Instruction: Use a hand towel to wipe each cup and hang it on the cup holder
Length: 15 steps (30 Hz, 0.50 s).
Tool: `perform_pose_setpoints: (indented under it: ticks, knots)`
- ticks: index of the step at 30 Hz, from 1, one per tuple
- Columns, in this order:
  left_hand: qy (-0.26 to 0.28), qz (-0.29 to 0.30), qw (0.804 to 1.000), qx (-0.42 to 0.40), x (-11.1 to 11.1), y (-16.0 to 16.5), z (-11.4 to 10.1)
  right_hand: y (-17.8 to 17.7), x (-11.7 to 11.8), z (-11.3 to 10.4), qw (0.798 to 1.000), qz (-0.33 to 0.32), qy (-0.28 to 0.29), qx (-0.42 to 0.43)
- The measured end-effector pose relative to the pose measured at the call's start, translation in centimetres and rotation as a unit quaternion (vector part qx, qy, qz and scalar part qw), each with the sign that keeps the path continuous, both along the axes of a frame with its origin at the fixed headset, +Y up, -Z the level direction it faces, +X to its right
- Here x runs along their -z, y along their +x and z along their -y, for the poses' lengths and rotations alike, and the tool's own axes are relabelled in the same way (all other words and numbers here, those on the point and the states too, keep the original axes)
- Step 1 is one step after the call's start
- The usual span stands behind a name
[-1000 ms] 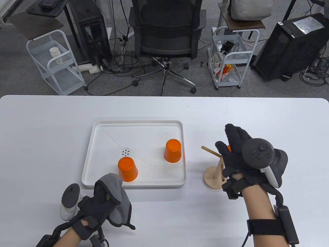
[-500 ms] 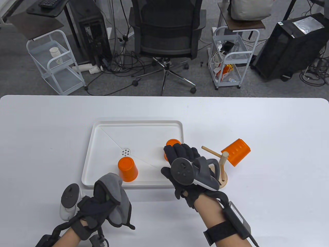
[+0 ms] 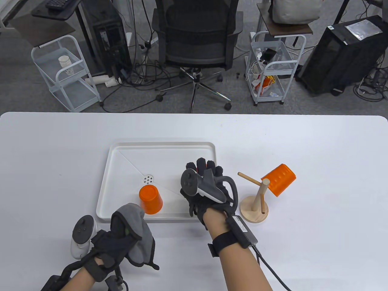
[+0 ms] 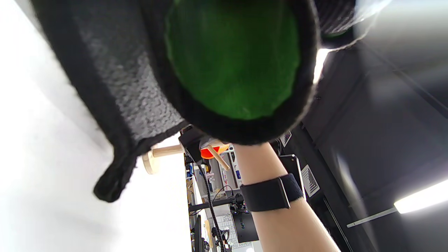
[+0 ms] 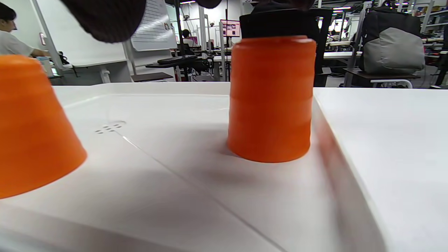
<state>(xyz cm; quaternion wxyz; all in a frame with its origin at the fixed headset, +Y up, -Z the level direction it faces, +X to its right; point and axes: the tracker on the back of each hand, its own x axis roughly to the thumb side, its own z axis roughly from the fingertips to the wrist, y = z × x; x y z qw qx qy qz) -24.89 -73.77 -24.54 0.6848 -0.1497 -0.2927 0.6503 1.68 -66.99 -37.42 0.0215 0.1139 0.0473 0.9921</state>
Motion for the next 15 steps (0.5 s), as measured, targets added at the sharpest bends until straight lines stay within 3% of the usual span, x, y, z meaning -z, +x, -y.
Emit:
perform_pose_setpoints:
  ticks: [7,15]
  knots:
    - [-0.002,0.0,1.0,-0.002,0.1,0.0,0.0,0.4,2.2,1.7,0.999,0.046,-0.02,0.0]
    - [-0.007,0.001,1.0,-0.002,0.1,0.0,0.0,0.6,3.1,2.8,0.997,0.07,-0.013,-0.005]
